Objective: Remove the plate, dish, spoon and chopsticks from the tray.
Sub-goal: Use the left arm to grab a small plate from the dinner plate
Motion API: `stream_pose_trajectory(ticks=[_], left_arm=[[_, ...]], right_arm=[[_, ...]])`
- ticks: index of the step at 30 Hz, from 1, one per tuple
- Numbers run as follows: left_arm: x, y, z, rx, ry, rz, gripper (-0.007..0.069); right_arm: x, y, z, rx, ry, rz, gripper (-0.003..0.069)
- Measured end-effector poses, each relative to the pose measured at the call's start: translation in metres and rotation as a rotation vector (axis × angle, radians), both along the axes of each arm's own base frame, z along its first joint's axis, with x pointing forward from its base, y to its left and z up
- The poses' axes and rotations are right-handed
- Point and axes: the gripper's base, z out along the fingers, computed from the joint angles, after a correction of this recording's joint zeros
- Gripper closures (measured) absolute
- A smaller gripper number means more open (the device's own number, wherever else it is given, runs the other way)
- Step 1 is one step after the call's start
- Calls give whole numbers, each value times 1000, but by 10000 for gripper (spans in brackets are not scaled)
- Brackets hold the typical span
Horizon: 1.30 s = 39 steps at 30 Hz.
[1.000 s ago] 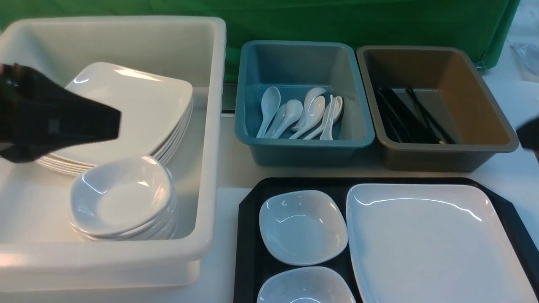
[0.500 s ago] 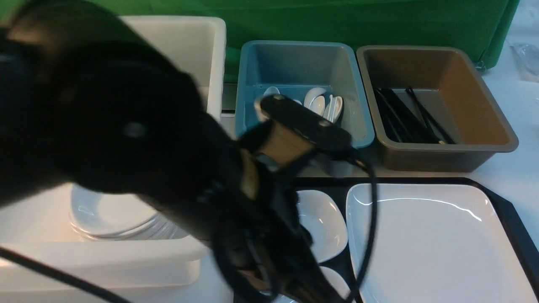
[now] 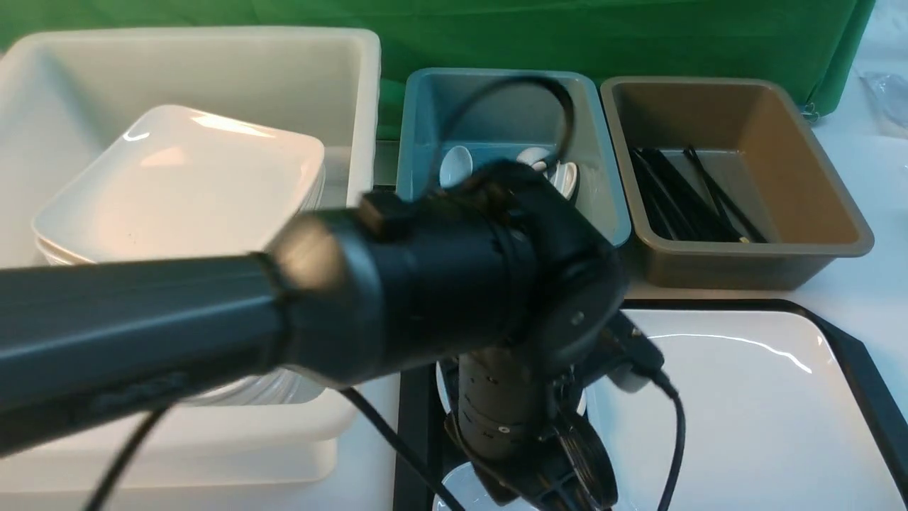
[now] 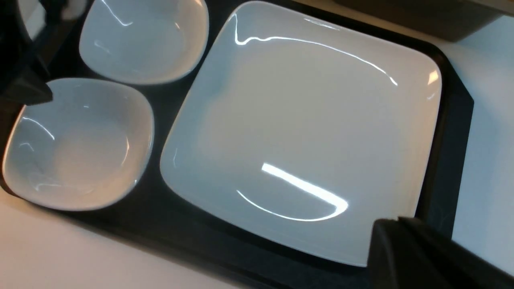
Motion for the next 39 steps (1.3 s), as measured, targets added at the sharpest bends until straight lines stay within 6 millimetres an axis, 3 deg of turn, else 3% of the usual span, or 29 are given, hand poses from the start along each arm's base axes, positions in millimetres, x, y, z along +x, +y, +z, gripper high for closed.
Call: stream_pose_trajectory(ticks=[3,6,12,21,27,39], left_arm=[[11,2,-23,61,53,33,327],[24,8,-33,69,63,71,209],[39,8,-35,-21,23,101,77],[40,4,-43,-31,33,89,55],[38,7,-63,71,108,91,54],[34,4,-64,34,161,119,88]], right_arm=[[0,0,0,0,0,0,638],[0,0,0,-6,-2,7,638],[0,0,0,-15,-5,17,638],[0,0,0,-15,-10,17,638],[0,0,1,-15,-14,19,638],[4,1,4,0,-68,19,638]])
